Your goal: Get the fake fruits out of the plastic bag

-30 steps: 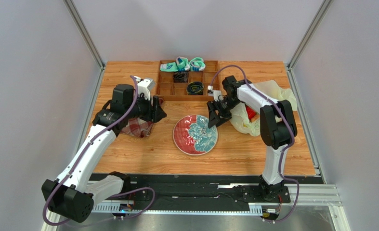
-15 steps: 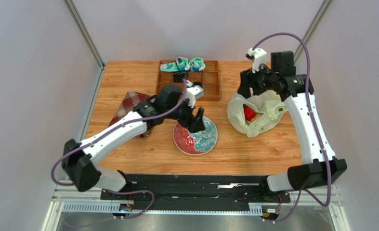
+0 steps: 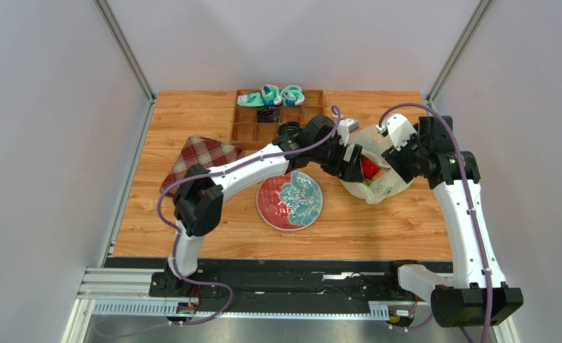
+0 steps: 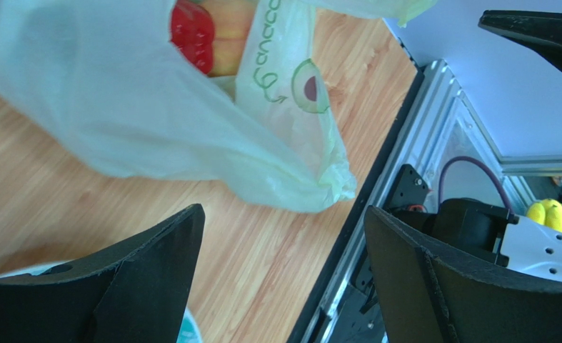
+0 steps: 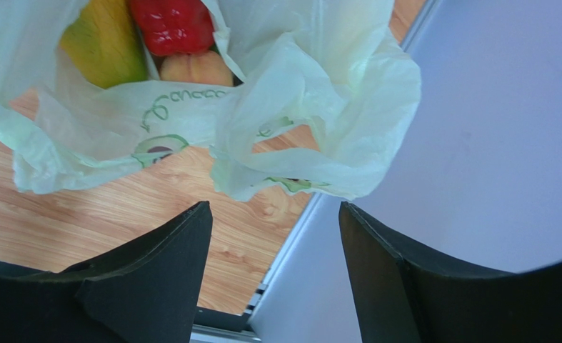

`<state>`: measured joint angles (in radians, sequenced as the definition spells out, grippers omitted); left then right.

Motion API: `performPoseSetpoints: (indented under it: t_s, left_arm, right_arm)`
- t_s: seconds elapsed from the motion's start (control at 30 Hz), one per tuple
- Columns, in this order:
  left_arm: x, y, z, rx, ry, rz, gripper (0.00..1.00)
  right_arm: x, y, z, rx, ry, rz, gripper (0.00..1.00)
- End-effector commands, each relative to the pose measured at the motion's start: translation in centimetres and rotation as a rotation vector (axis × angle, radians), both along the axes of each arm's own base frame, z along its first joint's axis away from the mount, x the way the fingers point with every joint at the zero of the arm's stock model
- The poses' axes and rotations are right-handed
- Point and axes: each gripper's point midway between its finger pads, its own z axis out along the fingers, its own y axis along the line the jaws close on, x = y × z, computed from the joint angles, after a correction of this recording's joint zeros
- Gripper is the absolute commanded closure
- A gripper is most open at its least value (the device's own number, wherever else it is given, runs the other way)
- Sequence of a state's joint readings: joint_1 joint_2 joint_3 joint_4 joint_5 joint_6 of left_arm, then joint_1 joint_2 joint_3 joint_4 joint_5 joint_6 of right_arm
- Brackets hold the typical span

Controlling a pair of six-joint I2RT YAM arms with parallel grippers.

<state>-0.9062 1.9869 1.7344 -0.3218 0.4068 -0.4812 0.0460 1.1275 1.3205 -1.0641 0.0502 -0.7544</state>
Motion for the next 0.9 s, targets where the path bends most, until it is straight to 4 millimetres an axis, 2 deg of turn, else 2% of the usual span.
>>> performPoseSetpoints:
  t_s: [0.0,0.1,0.17,0.2,0.27,0.3,0.33,0.37,0.4,0.43,0.47,0.5,0.53,0.57,0.6,0.63,0.67,0.7,0.73,0.77,0.8,0.83,0.87]
  left_arm:
    - [-1.9,-4.0,2.2,-0.117,0.045,-0.092,0.09]
    - [-2.9,-5.5,1.1,-0.109,0.066,-0.12,0.09]
    - [-3.0,-5.7,-0.7,-0.064,0.088,-0.09,0.1]
    - [-2.8,-5.7,-1.3,-0.05,0.093,-0.068,0.11]
    - [-2.0,-5.4,-3.0,0.001,0.121,0.0,0.18]
    - [-1.4,-5.2,-3.4,0.019,0.118,0.03,0.22]
    - [-0.5,-4.9,-4.0,0.043,0.11,0.083,0.34]
    - [0.3,-4.6,-4.1,0.045,0.106,0.099,0.43]
    - [0.8,-4.4,-3.9,0.041,0.097,0.11,0.52]
    - [1.9,-3.8,-3.4,0.048,0.051,0.128,0.72]
    - [2.9,-2.6,-3.2,0.089,0.008,0.155,0.87]
    - [4.1,-1.6,-2.5,0.126,-0.059,0.2,1.0]
    - [5.8,0.2,-0.5,0.154,-0.163,0.268,1.0]
    - [7.2,1.5,0.4,0.147,-0.182,0.292,1.0]
    - [7.7,2.2,1.7,0.128,-0.194,0.292,1.0]
    - [7.9,3.0,4.0,0.091,-0.219,0.279,1.0]
    - [9.1,4.1,5.3,0.072,-0.246,0.295,1.0]
    - [9.5,4.7,7.5,0.051,-0.316,0.272,1.0]
    - [9.4,4.6,8.5,0.028,-0.344,0.235,1.0]
    - [9.6,4.8,9.3,0.022,-0.37,0.212,1.0]
    - [8.9,4.2,10.9,-0.009,-0.416,0.134,1.0]
    - [8.2,3.9,11.4,-0.021,-0.421,0.086,1.0]
    - [7.3,3.9,10.9,-0.009,-0.392,0.039,1.0]
  right_arm:
    - [0.1,-2.5,-0.4,-0.144,-0.004,-0.009,0.29]
    - [0.3,-3.6,-1.8,-0.186,0.014,-0.031,0.3]
    - [0.4,-3.8,-2.8,-0.193,0.037,-0.034,0.3]
    - [0.8,-3.8,-2.9,-0.193,0.029,-0.035,0.31]
    - [1.2,-4.8,-3.2,-0.187,0.03,-0.072,0.38]
    - [1.9,-5.1,-3.8,-0.18,0.042,-0.093,0.43]
    - [2.3,-5.3,-3.8,-0.173,0.04,-0.11,0.57]
    - [3.1,-5.8,-3.0,-0.158,0.021,-0.139,0.65]
    - [3.9,-5.8,-3.2,-0.11,0.025,-0.174,0.8]
    - [4.5,-6.0,-2.8,-0.078,0.018,-0.195,0.86]
    - [5.6,-6.1,-0.4,-0.045,-0.035,-0.216,0.9]
    - [5.8,-6.5,0.1,-0.001,-0.04,-0.24,0.96]
    - [6.5,-6.9,0.2,0.057,-0.044,-0.298,0.99]
    - [6.9,-7.4,1.4,0.094,-0.077,-0.337,1.0]
    - [7.2,-8.7,3.6,0.148,-0.132,-0.388,1.0]
    - [7.6,-9.0,4.4,0.229,-0.16,-0.441,1.0]
    - [7.6,-9.9,5.3,0.261,-0.186,-0.477,1.0]
    - [7.4,-11.5,7.0,0.302,-0.243,-0.519,1.0]
    - [7.2,-12.3,7.5,0.335,-0.268,-0.561,1.0]
    - [6.6,-14.0,8.0,0.344,-0.295,-0.613,1.0]
    - [6.5,-14.2,8.1,0.364,-0.307,-0.611,1.0]
    - [6.1,-14.3,7.8,0.373,-0.299,-0.614,1.0]
    - [5.1,-14.0,7.1,0.368,-0.269,-0.613,1.0]
